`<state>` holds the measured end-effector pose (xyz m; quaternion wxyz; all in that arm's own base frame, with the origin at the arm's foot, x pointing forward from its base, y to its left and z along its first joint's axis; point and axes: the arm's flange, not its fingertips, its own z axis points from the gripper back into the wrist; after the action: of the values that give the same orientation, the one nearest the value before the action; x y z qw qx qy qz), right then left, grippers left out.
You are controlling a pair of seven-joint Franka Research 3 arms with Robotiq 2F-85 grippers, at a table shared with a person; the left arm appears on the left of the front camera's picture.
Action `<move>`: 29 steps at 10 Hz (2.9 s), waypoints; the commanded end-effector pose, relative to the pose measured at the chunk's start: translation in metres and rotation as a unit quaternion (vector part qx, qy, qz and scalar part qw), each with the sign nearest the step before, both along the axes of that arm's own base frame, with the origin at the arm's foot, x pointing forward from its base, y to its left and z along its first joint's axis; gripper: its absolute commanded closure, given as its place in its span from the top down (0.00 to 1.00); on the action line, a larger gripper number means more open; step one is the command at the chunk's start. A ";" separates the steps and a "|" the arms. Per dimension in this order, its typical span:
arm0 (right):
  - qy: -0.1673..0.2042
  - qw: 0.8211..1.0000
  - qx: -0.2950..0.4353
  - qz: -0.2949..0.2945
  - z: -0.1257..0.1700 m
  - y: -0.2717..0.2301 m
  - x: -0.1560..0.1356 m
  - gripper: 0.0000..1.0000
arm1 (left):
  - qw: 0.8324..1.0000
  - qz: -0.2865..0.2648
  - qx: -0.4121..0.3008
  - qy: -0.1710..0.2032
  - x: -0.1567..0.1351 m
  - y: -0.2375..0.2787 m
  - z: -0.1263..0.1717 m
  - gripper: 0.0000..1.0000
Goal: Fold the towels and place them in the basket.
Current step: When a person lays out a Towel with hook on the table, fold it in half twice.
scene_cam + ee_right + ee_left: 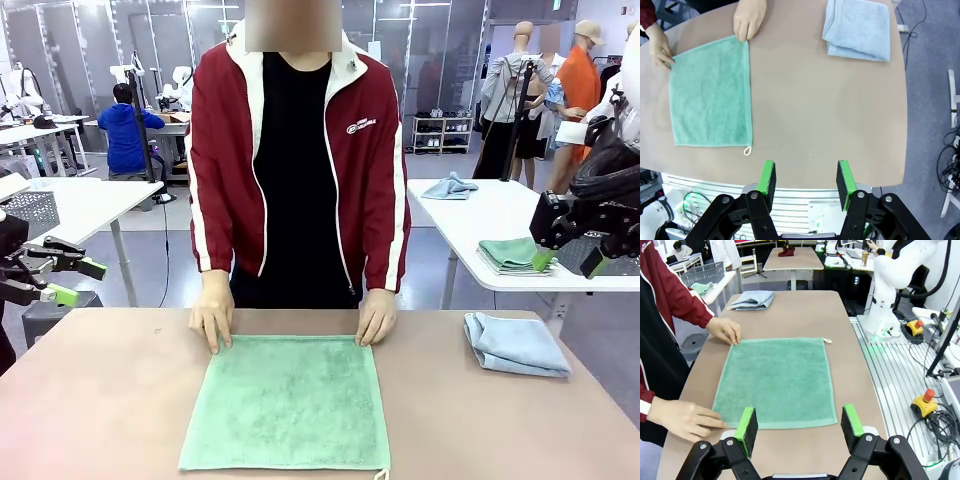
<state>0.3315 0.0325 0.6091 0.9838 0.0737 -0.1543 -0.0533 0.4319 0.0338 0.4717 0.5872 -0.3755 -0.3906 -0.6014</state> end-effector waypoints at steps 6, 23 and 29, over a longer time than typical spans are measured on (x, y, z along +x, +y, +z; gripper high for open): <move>0.003 1.000 0.006 0.004 0.001 0.000 0.001 0.62 | 1.000 -0.003 -0.008 -0.005 -0.003 0.000 0.002 0.85; -0.002 0.747 -0.174 0.642 -0.027 0.198 0.041 1.00 | 0.914 0.069 0.388 0.096 -0.025 -0.230 0.083 1.00; 0.003 0.731 -0.126 0.671 -0.050 0.214 0.052 1.00 | 0.863 0.041 0.501 0.055 -0.028 -0.258 0.047 1.00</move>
<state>0.3788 0.2505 0.5587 0.7620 0.0200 -0.0718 0.6432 0.4044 -0.2288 0.5126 0.7634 -0.0706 -0.0178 -0.6418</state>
